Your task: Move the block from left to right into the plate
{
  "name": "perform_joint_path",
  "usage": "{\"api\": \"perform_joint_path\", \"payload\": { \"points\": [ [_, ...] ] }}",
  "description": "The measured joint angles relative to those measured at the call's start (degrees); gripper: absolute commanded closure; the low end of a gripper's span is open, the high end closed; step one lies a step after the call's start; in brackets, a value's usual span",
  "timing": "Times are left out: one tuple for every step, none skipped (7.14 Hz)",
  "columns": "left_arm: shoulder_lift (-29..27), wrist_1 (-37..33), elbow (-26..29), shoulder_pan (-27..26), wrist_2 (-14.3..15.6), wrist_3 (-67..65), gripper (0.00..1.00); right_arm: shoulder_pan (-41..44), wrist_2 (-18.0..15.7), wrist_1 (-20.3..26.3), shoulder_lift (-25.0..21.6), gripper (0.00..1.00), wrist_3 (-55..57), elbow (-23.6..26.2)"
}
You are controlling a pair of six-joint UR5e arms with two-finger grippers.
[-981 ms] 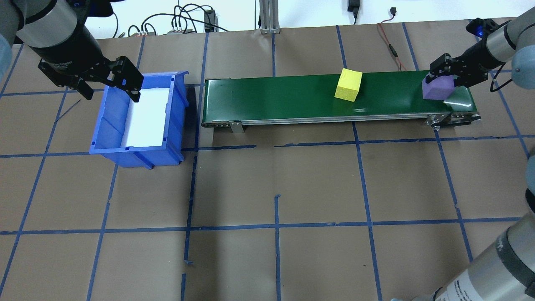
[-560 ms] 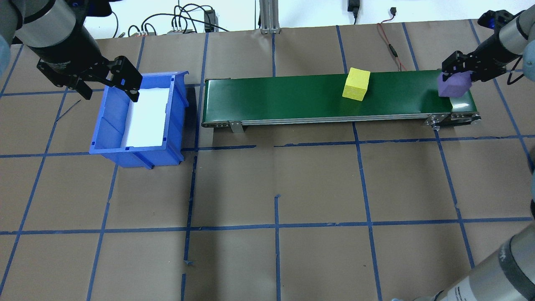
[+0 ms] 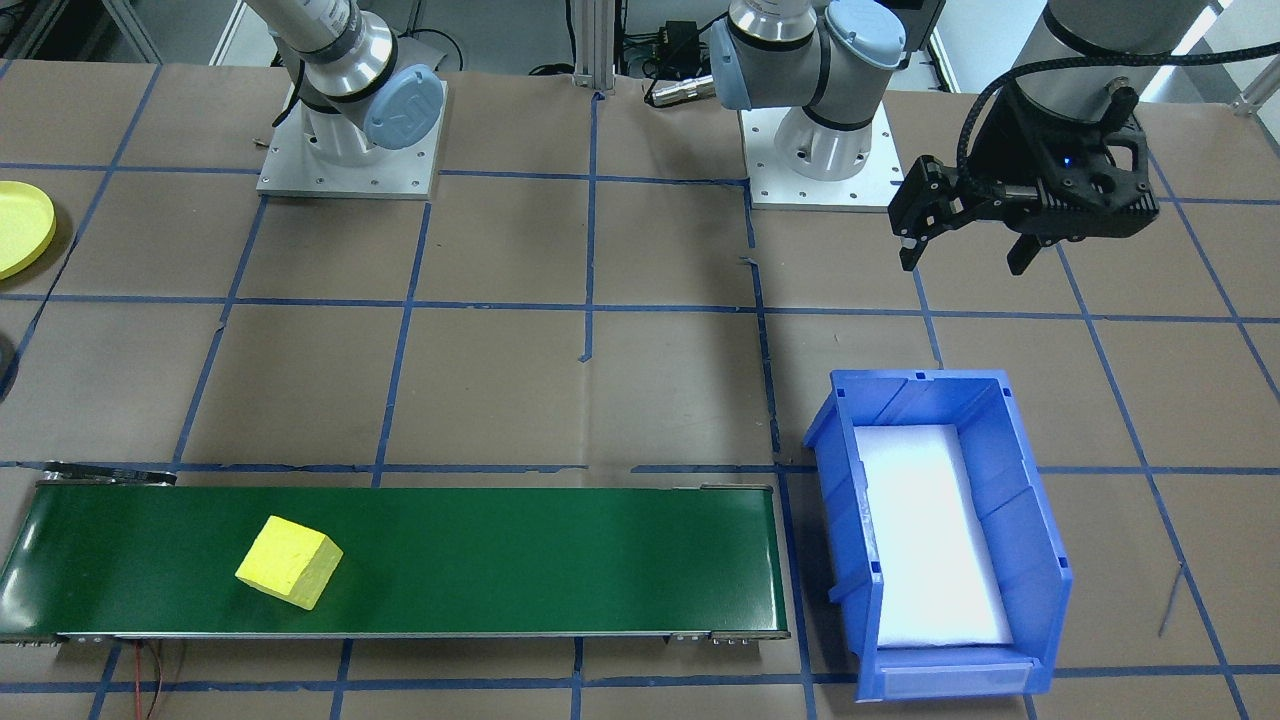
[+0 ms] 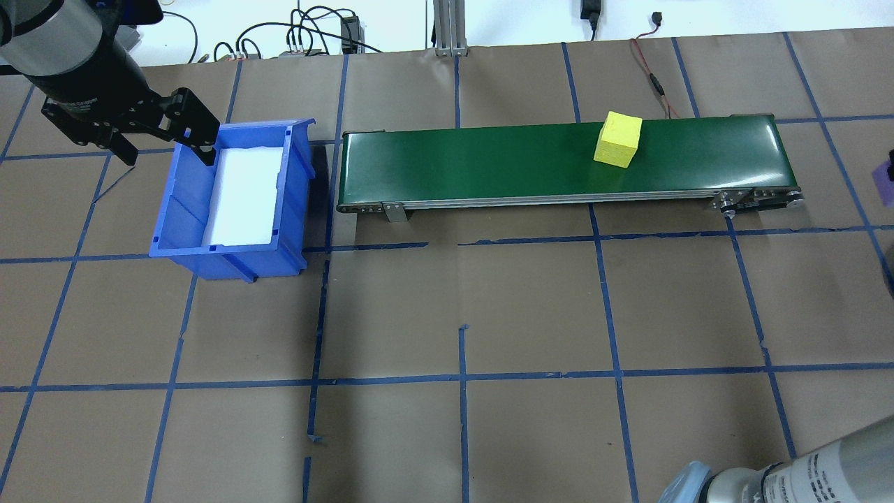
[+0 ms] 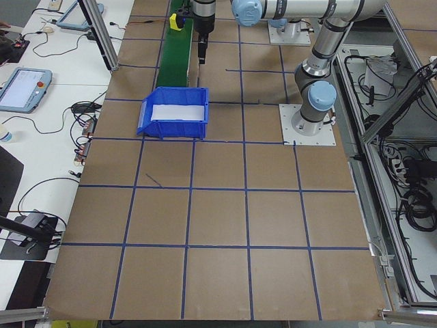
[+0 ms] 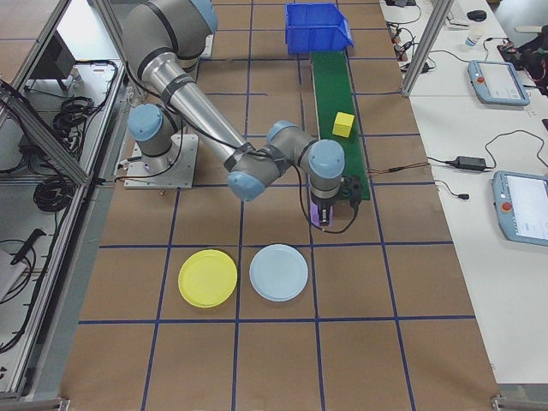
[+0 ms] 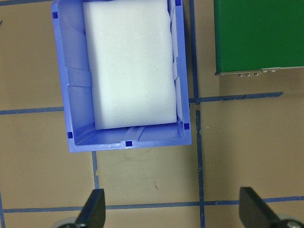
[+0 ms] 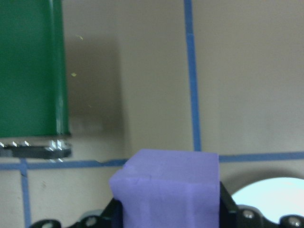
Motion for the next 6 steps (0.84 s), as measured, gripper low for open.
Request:
{"api": "perform_joint_path", "payload": {
  "points": [
    [-0.03, 0.12, 0.00, 0.04, -0.40, -0.07, 0.00, -4.80, 0.07, -0.05, 0.19, 0.74, -6.64, 1.43],
    [-0.05, 0.17, 0.04, 0.04, -0.53, -0.12, 0.00, -8.83, 0.10, -0.33, 0.80, 0.73, -11.19, 3.03],
    [-0.05, 0.18, 0.07, -0.01, -0.51, -0.15, 0.00, -11.46, 0.09, -1.27, 2.18, 0.18, -13.55, 4.20],
    [-0.04, 0.19, 0.07, -0.04, -0.44, -0.14, 0.00, -12.59, 0.10, -2.87, 3.80, 0.00, -14.45, 4.58],
    [-0.03, 0.22, -0.17, -0.04, -0.42, -0.13, 0.00, -13.00, 0.08, -4.01, 4.68, 0.00, -14.74, 4.69],
    [-0.03, 0.24, -0.26, -0.03, -0.28, -0.12, 0.00, -13.14, 0.02, -4.47, 4.86, 0.00, -14.78, 4.79]
  ]
}}
